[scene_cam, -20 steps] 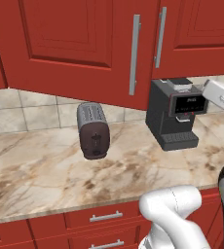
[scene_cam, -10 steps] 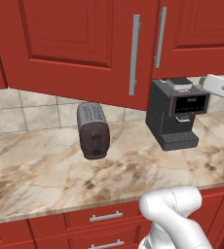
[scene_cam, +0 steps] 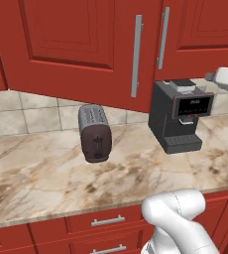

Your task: Open the cabinet directly in front. Then move the liquor and the mug to the dining counter with the jar on it.

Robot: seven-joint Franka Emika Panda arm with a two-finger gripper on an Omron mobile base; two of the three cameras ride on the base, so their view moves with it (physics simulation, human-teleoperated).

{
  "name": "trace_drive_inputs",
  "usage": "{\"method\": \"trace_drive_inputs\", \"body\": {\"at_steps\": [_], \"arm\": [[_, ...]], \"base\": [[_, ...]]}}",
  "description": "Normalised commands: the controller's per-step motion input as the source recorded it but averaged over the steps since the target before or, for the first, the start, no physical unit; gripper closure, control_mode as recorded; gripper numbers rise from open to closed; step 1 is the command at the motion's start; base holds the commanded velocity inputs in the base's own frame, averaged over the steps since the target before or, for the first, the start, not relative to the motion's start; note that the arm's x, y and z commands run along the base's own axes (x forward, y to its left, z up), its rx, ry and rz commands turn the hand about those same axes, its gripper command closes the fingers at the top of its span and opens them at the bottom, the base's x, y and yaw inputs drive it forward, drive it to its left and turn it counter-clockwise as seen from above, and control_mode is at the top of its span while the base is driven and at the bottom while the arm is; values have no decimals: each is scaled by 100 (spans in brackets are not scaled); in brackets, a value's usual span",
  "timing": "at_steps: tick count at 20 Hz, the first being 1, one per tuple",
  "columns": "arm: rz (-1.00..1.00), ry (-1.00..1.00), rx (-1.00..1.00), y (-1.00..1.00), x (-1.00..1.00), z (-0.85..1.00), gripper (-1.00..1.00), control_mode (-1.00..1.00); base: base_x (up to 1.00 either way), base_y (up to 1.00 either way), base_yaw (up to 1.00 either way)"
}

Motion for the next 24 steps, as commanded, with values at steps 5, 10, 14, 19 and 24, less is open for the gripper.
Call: {"method": "trace_drive_inputs", "body": {"at_steps": [5,10,14,19,24], "arm": [[27,0,6,-4,36,0,-100,-100],[25,0,1,13,58,0,-100,-100],[19,4,0,39,75,0,-100,-100],[15,4,0,48,94,-1,-100,-100],[22,7,0,71,58,0,-100,-100]], "base": [[0,0,0],[0,0,0],[0,0,0],[0,0,0],[0,0,0]]}}
